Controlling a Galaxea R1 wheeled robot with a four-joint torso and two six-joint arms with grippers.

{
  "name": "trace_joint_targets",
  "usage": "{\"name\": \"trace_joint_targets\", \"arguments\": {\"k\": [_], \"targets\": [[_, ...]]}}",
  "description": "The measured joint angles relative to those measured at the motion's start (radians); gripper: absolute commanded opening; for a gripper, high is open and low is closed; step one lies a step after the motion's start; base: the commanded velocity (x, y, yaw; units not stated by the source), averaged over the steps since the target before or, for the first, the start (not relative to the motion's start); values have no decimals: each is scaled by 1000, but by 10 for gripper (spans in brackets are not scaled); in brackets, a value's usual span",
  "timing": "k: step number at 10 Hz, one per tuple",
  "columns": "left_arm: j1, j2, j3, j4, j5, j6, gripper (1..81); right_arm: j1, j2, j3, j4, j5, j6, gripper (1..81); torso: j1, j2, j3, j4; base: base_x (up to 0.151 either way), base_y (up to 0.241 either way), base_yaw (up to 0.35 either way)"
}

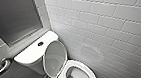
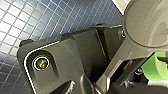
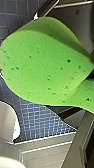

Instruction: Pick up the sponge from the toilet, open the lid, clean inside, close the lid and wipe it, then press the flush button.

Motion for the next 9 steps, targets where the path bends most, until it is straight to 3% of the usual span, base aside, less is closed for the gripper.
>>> {"name": "trace_joint_targets", "arguments": {"k": [1, 3, 6, 7, 8, 9], "targets": [[-4, 0, -3, -58, 26, 142, 811, -5, 1, 0, 0, 1, 0, 10, 0, 0, 0, 0, 0, 0, 0], [-4, 9, -47, -316, 46, 467, 811, -8, -7, 3, -1, 1, 1, 10, 0, 0, 0, 0, 0, 0, 0], [3, 36, -165, -779, -35, 930, 811, -6, -70, 87, -1, 15, 0, 10, 0, 0, 0, 0, 0, 0, 0], [18, 46, -222, -939, -109, 1081, 811, 4, -117, 142, -2, 16, 0, 10, 0, 0, 0, 0, 0, 0, 0], [31, 63, -278, -1050, -170, 1168, 811, 23, -167, 191, -3, 18, 0, 10, 0, 0, 0, 0, 0, 0, 0], [48, 96, -327, -1113, -213, 1205, 811, 51, -211, 231, -4, 14, 1, 10, 0, 0, 0, 0, 0, 0, 0]]}}
